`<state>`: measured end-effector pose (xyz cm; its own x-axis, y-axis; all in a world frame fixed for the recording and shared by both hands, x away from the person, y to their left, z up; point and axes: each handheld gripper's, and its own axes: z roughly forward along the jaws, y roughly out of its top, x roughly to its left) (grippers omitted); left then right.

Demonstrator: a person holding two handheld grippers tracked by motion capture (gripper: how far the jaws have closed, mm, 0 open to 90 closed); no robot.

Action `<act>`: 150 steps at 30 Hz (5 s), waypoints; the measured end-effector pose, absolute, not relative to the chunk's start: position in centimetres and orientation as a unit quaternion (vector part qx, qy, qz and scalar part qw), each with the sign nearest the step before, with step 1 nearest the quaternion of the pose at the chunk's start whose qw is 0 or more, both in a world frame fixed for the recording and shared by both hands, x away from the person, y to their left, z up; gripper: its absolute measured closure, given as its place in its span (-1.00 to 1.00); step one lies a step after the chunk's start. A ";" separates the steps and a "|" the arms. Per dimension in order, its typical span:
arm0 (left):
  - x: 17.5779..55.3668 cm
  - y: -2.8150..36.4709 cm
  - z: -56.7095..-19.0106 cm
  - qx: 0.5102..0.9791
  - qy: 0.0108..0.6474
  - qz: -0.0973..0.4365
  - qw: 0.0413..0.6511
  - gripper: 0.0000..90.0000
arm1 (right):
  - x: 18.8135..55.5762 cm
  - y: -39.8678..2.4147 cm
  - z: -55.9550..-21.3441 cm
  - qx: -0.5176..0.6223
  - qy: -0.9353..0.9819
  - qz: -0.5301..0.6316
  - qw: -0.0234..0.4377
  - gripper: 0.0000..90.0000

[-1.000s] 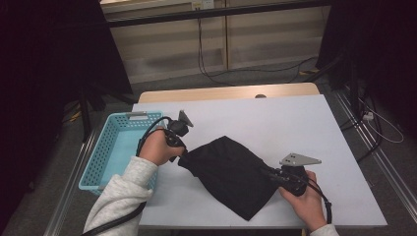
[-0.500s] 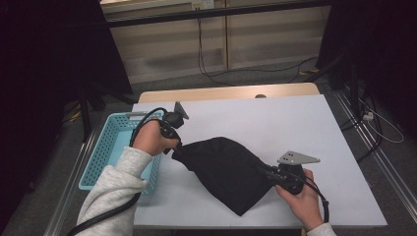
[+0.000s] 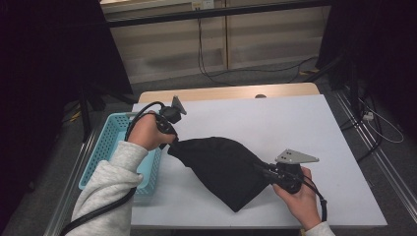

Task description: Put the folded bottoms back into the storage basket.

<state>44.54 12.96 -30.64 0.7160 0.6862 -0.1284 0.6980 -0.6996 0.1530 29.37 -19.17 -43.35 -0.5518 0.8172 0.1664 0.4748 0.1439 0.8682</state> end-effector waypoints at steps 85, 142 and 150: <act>45.9 18.0 -20.4 0.912 0.405 0.051 0.031 0.90 | 31.8 -12.7 -38.4 0.382 0.699 0.580 0.171 0.82; 45.3 27.7 -15.4 0.872 0.483 0.076 0.040 0.90 | 34.4 -2.8 -37.2 0.321 0.718 0.604 0.126 0.82; 46.4 29.5 -16.9 0.859 0.502 0.089 0.036 0.90 | 34.5 -0.9 -37.5 0.314 0.724 0.603 0.119 0.82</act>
